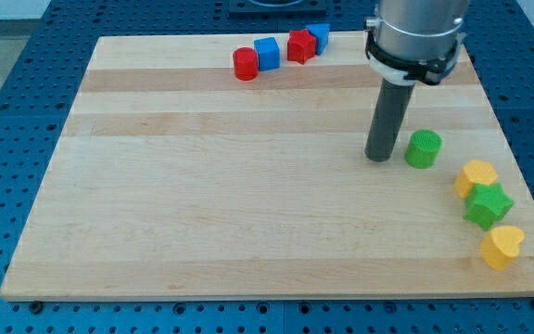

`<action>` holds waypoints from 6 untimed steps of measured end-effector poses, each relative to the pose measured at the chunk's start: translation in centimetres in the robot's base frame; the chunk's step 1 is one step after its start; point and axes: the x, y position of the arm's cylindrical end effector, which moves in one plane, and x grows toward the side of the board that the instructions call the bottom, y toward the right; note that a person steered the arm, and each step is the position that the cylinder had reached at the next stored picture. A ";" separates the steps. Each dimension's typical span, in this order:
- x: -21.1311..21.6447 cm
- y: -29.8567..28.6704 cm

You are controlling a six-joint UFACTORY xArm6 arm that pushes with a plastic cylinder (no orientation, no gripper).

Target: Move the green circle slightly to the right

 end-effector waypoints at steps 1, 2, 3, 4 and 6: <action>-0.3 0.0; -0.1 0.0; -0.1 0.3; -0.1 0.8; -0.1 2.4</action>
